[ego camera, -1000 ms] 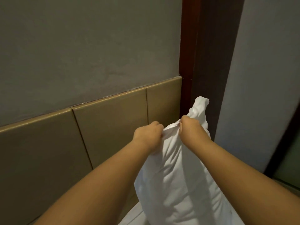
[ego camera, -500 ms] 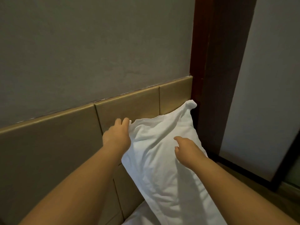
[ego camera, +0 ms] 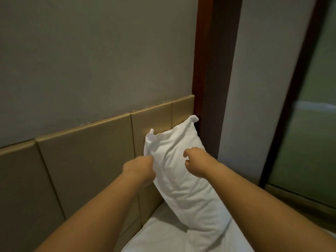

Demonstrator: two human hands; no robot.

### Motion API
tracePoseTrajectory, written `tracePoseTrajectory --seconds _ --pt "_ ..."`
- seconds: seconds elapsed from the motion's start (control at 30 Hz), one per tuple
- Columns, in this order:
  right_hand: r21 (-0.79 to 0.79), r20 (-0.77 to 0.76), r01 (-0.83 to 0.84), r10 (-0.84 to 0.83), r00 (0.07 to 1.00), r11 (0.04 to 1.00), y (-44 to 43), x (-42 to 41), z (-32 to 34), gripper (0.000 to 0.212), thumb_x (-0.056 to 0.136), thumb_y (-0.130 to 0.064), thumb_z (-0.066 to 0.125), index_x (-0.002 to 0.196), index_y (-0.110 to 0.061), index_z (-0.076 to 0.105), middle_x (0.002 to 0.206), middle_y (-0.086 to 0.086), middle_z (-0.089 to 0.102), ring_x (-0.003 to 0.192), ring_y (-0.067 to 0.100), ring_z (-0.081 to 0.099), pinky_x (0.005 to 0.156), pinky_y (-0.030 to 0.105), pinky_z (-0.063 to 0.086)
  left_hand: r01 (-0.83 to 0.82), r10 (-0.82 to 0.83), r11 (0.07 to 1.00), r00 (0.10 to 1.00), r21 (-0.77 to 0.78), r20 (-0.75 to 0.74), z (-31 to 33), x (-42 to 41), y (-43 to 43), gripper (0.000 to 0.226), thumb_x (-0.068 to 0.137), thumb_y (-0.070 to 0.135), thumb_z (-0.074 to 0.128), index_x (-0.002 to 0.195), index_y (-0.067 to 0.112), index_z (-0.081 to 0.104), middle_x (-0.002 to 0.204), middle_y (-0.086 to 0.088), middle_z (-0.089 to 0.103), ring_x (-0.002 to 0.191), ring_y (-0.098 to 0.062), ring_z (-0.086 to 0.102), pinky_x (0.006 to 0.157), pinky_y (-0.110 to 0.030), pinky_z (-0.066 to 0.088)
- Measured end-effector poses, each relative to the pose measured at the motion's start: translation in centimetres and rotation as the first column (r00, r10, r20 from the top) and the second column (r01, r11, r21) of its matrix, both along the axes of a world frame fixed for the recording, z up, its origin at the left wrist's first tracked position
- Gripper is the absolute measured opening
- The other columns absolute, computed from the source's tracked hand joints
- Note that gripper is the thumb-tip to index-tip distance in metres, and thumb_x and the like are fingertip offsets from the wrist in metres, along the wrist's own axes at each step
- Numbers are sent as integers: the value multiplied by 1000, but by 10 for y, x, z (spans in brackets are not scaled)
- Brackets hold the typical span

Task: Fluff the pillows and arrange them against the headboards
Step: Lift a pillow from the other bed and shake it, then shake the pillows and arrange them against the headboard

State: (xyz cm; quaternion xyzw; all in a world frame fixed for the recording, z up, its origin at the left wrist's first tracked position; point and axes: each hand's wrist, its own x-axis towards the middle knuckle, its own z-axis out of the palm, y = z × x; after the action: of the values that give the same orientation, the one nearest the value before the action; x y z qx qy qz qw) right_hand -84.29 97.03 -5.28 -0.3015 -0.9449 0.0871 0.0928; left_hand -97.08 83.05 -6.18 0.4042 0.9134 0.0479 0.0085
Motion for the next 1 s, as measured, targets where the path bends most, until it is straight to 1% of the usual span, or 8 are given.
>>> tracePoseTrajectory --seconds 0.1,0.17,0.33,0.43,0.57,0.67,0.8,1.0 --pt "6 20 53 -53 998 999 -69 38 8 28 97 -17 42 121 -11 55 123 10 55 107 29 55 90 35 48 200 -204 974 979 -110 -22 1 44 -58 6 91 25 46 94 22 49 93 0 55 84 -21 57 72 -34 49" --pt "17 42 69 -69 997 998 -114 64 11 28 96 -16 43 120 -10 57 122 11 56 106 29 56 87 34 48 282 -287 948 958 -145 -16 4 67 -88 10 90 26 46 97 20 50 99 -3 57 93 -24 58 77 -36 49" --pt "59 137 162 -169 976 985 -190 140 11 26 94 -14 44 114 -10 61 117 12 58 100 30 58 90 43 52 408 -404 912 911 -43 82 13 125 -118 20 91 29 50 105 18 57 103 -4 59 93 -23 57 81 -33 49" --pt "69 220 272 -280 934 960 -215 197 8 28 92 -7 46 116 -11 61 118 11 60 102 29 59 91 41 52 504 -496 864 855 -16 150 9 178 -129 28 92 29 47 116 18 55 114 -4 59 103 -24 56 89 -35 48" --pt "50 256 458 -454 853 888 -247 277 -5 29 94 -14 45 118 -17 60 121 7 58 104 26 57 91 38 51 637 -623 771 756 -7 203 -13 247 -153 29 92 22 45 120 18 53 121 -3 56 107 -23 55 83 -31 43" --pt "27 293 558 -540 789 829 -273 325 -21 29 95 -16 45 121 -20 57 123 5 56 106 24 56 92 35 49 695 -665 718 697 -28 268 -35 293 -162 30 94 23 46 123 16 52 124 -3 55 111 -24 55 86 -32 43" --pt "53 347 599 -578 739 799 -302 379 -31 29 96 -17 42 122 -18 56 122 6 56 105 24 56 91 35 49 747 -715 663 652 -50 254 -46 359 -161 27 92 21 48 118 16 52 119 -4 58 103 -23 56 82 -33 46" --pt "74 307 651 -638 706 755 -335 484 -22 30 95 -16 41 121 -17 57 121 6 57 108 25 55 88 35 48 824 -809 560 565 -80 158 -26 488 -176 25 91 21 47 116 18 54 108 -1 58 90 -21 53 70 -30 42"
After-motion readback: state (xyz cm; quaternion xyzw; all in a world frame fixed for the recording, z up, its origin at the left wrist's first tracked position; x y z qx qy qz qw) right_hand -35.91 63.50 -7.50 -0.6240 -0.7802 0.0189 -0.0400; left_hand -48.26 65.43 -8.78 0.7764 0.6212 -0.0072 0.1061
